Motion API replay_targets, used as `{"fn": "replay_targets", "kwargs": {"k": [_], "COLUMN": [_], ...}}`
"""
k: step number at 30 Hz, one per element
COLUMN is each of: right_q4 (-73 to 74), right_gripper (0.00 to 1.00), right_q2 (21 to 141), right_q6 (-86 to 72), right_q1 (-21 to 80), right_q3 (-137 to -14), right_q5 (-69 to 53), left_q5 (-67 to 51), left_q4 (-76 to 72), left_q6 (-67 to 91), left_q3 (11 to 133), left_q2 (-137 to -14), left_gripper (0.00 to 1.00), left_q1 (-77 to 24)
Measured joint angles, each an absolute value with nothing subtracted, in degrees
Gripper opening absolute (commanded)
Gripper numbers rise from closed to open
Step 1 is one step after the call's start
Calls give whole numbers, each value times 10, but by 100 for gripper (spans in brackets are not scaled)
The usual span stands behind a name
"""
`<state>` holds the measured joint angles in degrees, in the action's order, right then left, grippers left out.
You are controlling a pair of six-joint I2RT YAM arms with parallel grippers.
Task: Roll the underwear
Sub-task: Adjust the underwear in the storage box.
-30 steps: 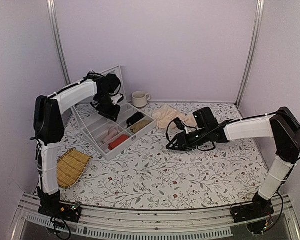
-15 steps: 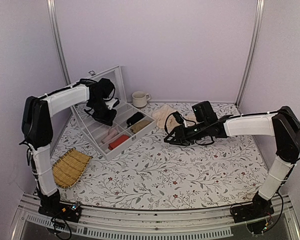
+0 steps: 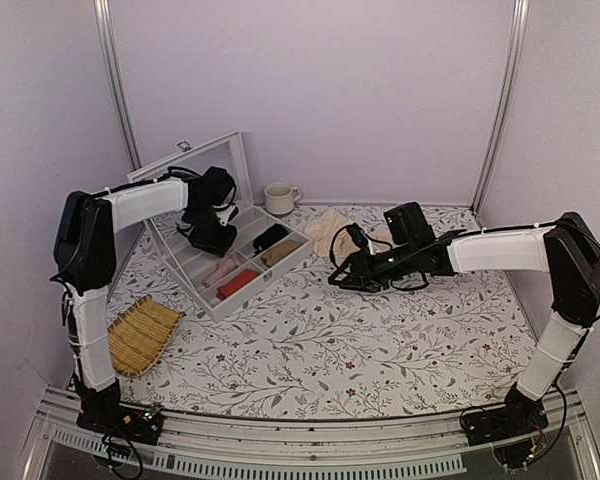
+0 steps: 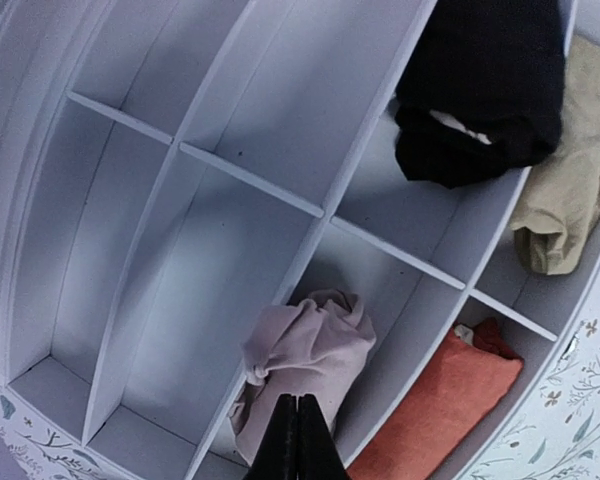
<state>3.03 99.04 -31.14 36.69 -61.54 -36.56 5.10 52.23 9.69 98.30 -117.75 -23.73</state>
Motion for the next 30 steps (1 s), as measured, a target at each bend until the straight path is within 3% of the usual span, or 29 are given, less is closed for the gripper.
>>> {"fn": "replay_targets", "kwargs": {"k": [30], "right_q4": [34], "right_gripper": [44], "right_q2": [991], "right_q6": [-315], "right_q1": [367], "right_q3": [-627], "right_q5": [-366], "left_q5": [108], "left_q4": [487], "left_q6": [105], "left_q3": [991], "left_q2": [-1248], "left_gripper": [0], "left_q1": [-269]}}
